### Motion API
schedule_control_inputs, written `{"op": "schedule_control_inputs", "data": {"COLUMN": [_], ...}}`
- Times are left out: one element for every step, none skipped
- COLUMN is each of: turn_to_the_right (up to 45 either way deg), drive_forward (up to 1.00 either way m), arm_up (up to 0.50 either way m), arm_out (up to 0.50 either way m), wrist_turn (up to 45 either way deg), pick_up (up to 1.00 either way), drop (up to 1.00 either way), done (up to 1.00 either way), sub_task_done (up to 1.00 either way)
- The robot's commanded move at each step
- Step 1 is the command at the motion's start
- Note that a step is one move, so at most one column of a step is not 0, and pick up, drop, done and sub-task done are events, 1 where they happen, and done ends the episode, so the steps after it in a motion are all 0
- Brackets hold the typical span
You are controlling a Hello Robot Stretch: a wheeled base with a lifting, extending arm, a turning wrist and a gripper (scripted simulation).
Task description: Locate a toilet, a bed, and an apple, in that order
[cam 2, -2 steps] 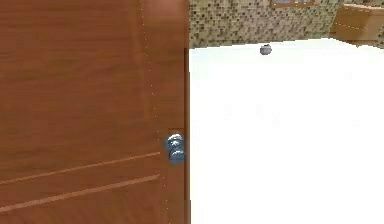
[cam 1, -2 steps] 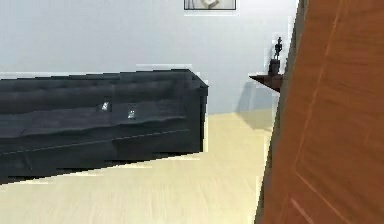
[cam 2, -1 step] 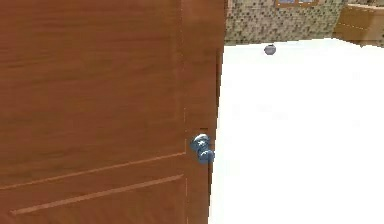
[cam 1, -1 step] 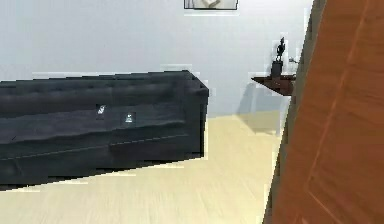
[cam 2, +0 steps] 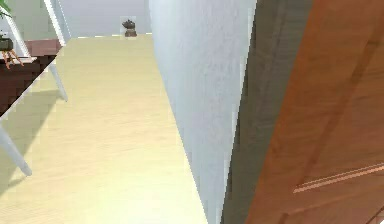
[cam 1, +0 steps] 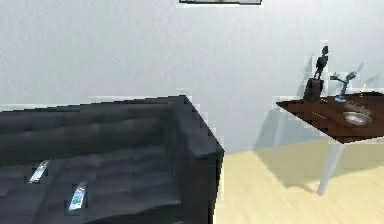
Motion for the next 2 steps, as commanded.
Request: {"op": "schedule_control_inputs", "data": {"turn_to_the_right": [0.0,45.0], "drive_forward": [0.25,0.00], "arm_up": [0.00,0.00], "arm_out": [0.00,0.00], "wrist_turn": [0.0,0.0], "pick_up": [0.00,0.00], "drop": [0.00,0.00], "done": [0.00,0.00], "sub_task_done": [0.00,0.00]}}
